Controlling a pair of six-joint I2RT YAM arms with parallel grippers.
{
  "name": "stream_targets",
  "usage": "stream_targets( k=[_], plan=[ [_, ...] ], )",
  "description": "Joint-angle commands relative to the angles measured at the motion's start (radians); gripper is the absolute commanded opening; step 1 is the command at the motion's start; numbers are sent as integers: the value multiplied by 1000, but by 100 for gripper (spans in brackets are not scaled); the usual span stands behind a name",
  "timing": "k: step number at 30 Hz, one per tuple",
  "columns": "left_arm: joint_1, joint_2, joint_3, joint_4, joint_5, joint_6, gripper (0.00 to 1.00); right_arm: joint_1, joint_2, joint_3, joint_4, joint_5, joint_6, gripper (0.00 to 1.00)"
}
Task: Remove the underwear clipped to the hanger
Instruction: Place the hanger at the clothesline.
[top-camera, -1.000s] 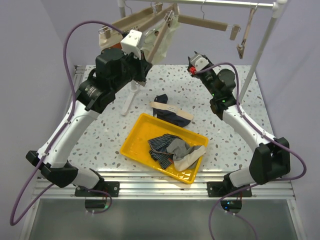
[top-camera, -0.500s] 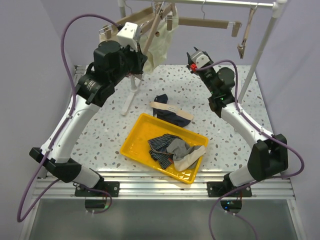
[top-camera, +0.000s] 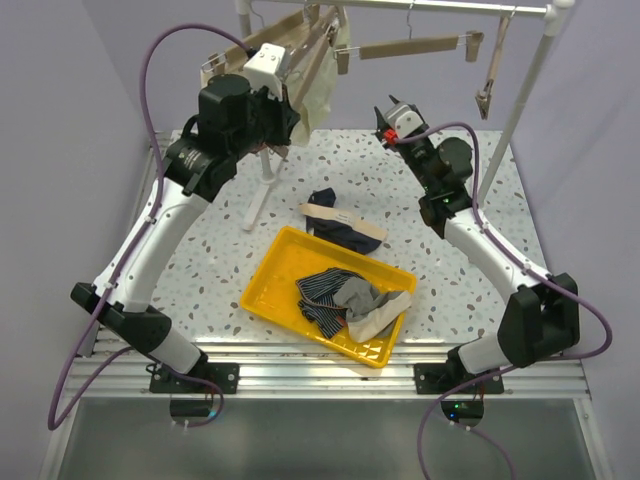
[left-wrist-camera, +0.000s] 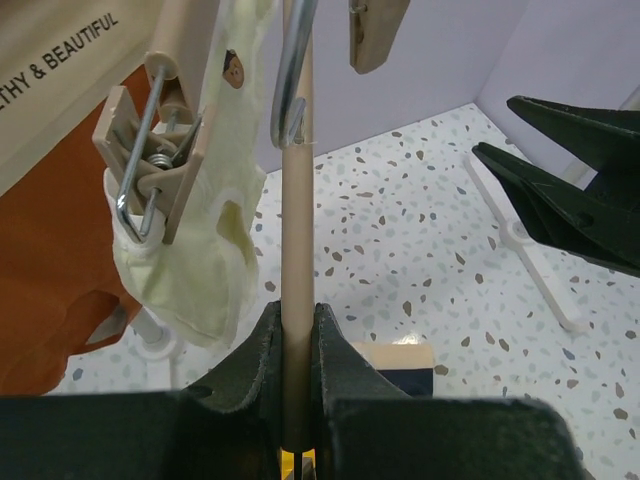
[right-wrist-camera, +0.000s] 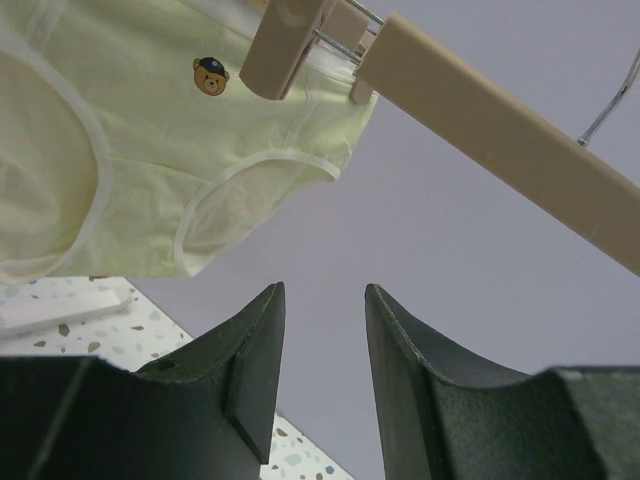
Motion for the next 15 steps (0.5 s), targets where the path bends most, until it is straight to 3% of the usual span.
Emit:
stream_targets(
  k=[1, 6, 15],
  plan=[
    [8, -36, 15, 11, 84, 31, 0, 5, -38, -6, 28, 4, 23, 42],
    [8, -34, 10, -55, 192, 40, 0, 5, -47, -9, 24, 11, 29, 42],
    [7, -97, -31, -21, 327, 16, 0, 5, -58, -26, 11, 24, 36, 42]
  ],
)
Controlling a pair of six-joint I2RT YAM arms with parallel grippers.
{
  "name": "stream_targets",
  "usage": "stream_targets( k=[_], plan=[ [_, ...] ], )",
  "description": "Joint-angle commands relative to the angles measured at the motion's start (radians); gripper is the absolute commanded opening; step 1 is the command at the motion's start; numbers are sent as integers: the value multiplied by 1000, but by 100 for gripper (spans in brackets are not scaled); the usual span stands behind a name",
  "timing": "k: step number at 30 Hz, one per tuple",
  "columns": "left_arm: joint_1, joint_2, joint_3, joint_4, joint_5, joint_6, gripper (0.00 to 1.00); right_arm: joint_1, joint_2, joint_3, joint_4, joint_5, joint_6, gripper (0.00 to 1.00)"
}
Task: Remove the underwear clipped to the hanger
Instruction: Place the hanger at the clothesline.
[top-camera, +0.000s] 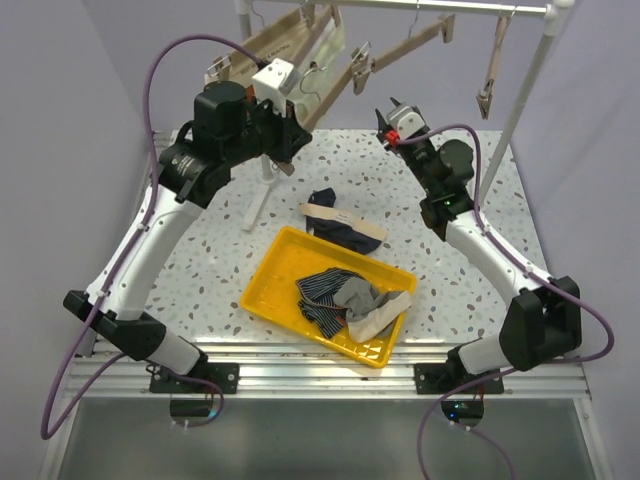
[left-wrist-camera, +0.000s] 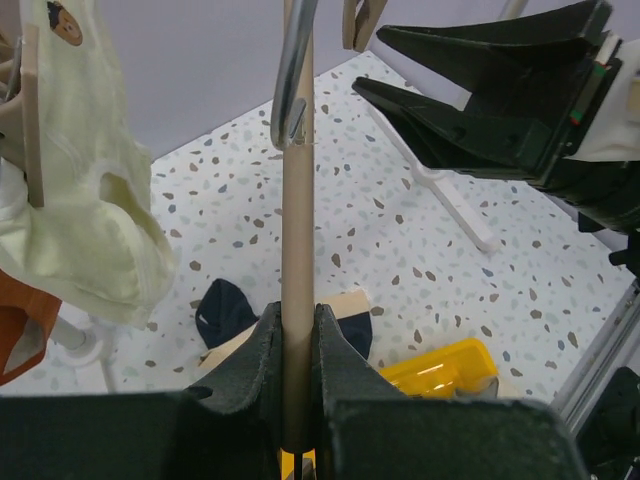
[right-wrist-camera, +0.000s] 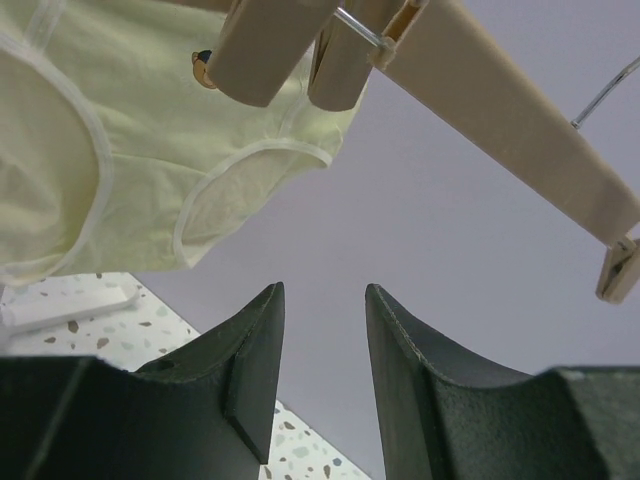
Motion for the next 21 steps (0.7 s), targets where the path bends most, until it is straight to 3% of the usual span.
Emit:
stream_targets(
  k=[1, 8, 21],
  plan=[
    [6, -59, 7, 45, 97, -7, 0, 4, -39, -11, 19, 22, 17, 42],
    [8, -36, 77, 26, -70, -43, 0, 2, -44, -6, 12, 57, 6, 44],
    [-67, 230, 371, 14, -164, -188, 0, -38, -6, 69, -27, 68, 24, 44]
  ],
)
